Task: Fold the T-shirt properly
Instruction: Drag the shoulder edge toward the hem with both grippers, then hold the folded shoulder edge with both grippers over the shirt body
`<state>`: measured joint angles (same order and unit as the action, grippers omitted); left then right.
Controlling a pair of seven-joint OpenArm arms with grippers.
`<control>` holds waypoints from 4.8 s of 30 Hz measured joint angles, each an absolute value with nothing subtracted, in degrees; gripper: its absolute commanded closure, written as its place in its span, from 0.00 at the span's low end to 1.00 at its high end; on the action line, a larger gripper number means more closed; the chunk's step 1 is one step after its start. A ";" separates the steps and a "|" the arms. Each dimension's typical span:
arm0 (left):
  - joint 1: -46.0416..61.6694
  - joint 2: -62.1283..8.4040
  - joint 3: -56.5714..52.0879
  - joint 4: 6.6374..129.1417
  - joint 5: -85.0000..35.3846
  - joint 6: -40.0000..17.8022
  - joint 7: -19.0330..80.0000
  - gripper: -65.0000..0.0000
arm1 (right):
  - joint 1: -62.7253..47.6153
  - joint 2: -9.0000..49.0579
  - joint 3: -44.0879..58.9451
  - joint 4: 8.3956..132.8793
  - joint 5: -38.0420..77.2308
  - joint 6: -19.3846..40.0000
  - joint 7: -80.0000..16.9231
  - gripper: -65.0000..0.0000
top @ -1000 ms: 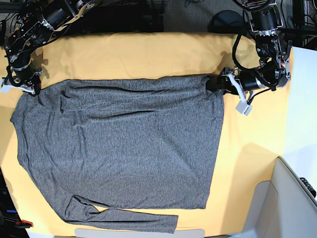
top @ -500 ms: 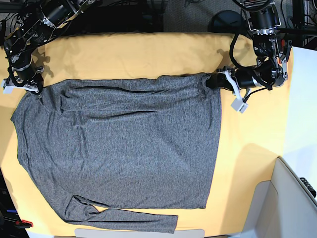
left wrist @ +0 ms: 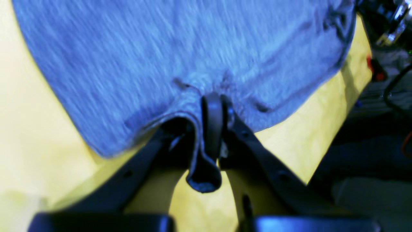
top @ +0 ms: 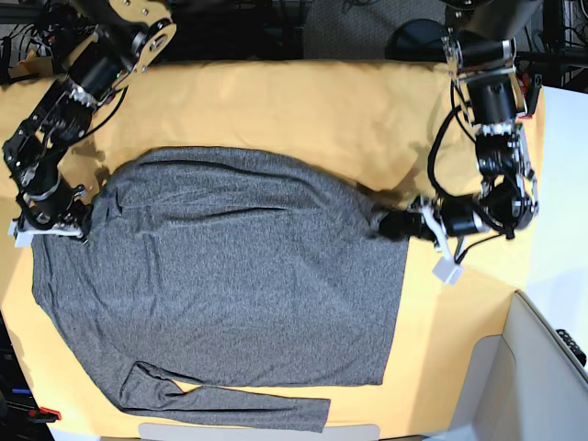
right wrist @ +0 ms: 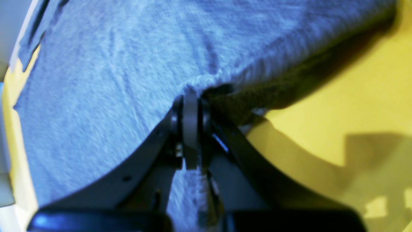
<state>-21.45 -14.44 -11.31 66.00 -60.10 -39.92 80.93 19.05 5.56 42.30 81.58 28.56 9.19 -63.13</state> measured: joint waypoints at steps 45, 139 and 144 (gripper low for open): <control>-29.52 -20.40 -8.82 34.24 -58.35 -39.94 59.29 0.57 | 29.43 9.32 42.19 52.88 14.92 10.04 -37.43 0.55; -27.42 -17.65 -1.50 41.65 -59.13 -37.06 61.58 0.59 | 24.36 12.45 36.71 52.77 51.07 -3.60 -31.51 0.68; -27.00 -17.67 -1.50 41.67 -59.61 -37.06 61.32 0.59 | 23.59 13.15 36.73 52.38 51.35 -2.79 -30.94 0.68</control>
